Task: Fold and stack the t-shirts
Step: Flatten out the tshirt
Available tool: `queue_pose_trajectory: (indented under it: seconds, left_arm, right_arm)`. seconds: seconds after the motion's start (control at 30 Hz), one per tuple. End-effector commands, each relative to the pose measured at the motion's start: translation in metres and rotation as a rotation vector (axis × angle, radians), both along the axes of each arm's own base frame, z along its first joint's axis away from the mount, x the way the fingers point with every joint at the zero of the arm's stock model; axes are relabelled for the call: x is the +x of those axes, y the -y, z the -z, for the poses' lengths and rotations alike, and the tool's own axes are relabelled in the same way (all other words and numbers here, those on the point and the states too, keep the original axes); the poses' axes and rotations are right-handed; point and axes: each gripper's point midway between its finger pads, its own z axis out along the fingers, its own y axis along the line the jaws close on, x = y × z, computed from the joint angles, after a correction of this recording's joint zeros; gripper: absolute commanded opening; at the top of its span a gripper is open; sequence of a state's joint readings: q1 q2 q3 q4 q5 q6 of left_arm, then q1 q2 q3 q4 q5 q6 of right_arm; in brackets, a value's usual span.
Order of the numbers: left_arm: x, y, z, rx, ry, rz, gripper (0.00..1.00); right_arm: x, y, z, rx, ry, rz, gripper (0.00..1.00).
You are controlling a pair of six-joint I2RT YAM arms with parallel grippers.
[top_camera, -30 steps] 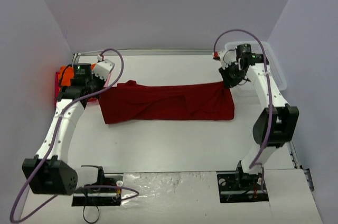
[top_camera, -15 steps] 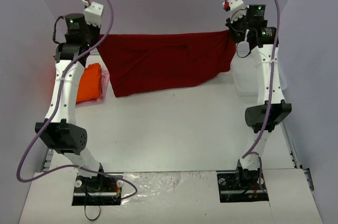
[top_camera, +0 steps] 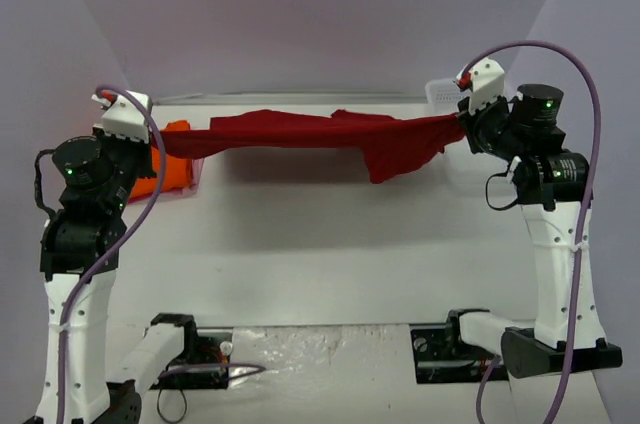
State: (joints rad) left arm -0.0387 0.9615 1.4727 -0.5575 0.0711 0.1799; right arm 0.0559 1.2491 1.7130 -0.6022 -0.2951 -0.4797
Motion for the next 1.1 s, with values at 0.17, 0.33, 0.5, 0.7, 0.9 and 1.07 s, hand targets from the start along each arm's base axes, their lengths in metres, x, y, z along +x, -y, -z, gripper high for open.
queue_pose_trajectory:
  seconds: [0.17, 0.33, 0.5, 0.7, 0.9, 1.07]
  left_arm:
    - [-0.044, -0.011, -0.001, 0.000, -0.010, -0.047, 0.02]
    - [-0.045, -0.005, -0.034, -0.038, 0.030, -0.016, 0.02]
    - [-0.029, -0.010, -0.053, -0.042, 0.056, -0.048, 0.02]
    - [0.058, -0.013, -0.008, -0.034, -0.085, -0.066, 0.02]
    - [0.157, -0.010, 0.083, -0.037, -0.269, -0.064, 0.02]
    - [0.226, -0.012, 0.100, -0.047, -0.292, -0.083, 0.02]
  right_arm:
    - [-0.063, 0.018, -0.032, -0.029, 0.150, 0.067, 0.00]
    - [-0.060, 0.013, -0.081, 0.027, 0.252, 0.066, 0.00]
    - [-0.025, 0.018, -0.089, 0.033, 0.267, 0.108, 0.00]
    - [0.067, 0.012, -0.018, 0.041, 0.109, 0.115, 0.00]
    - [0.140, 0.004, 0.033, 0.063, 0.024, 0.108, 0.00]
    - [0.195, 0.004, 0.033, 0.037, 0.043, 0.136, 0.00]
